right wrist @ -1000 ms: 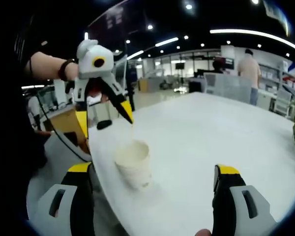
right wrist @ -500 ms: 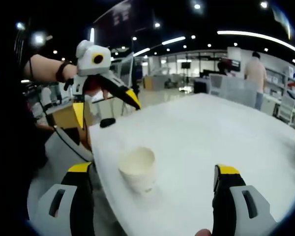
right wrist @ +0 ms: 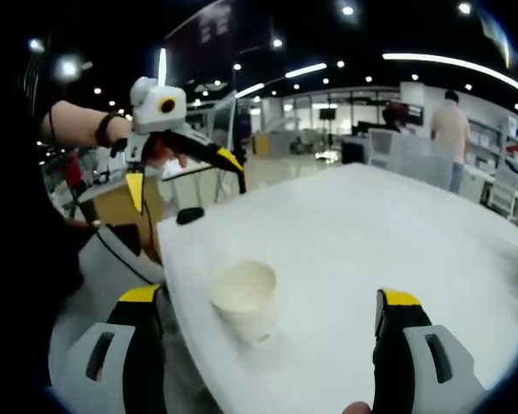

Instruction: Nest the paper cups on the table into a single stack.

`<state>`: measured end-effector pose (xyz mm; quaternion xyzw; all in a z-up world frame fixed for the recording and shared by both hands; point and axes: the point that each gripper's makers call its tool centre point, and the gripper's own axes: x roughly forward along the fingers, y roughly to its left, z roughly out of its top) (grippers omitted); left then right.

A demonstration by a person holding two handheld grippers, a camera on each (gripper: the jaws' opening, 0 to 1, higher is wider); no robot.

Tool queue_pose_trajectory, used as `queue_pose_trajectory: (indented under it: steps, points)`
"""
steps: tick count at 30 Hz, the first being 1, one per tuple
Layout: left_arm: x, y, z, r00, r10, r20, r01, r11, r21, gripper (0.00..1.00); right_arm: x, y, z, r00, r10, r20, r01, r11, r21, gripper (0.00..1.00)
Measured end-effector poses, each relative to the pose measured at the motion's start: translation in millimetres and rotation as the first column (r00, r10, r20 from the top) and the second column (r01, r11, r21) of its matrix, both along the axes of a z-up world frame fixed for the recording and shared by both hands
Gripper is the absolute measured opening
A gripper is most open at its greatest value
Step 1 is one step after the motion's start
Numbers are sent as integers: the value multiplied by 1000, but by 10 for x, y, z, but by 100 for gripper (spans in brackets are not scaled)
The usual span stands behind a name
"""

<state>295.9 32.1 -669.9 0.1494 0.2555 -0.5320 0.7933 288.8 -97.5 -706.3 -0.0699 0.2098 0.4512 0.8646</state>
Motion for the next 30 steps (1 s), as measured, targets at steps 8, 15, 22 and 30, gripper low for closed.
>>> queue_pose_trajectory:
  steps: [8,15,22,30]
  points:
    - [27,133,-16,999,29,23,-29,1000,7,99,20,-18,13,1000,-6,1,6,1000,-13,100]
    - [11,283,-58,996,76,46,-76,997,-12,99,-12,-66,50,1000,6,23,-5,999,-50,100]
    - [-23,428,-161,992,117,46,-117,993,-7,99,-24,-92,6,1000,-2,22,3,998,-57,100]
    - [-98,400,-341,991,122,51,-122,993,2,99,-125,14,-321,998,68,-3,-68,990,-121,100]
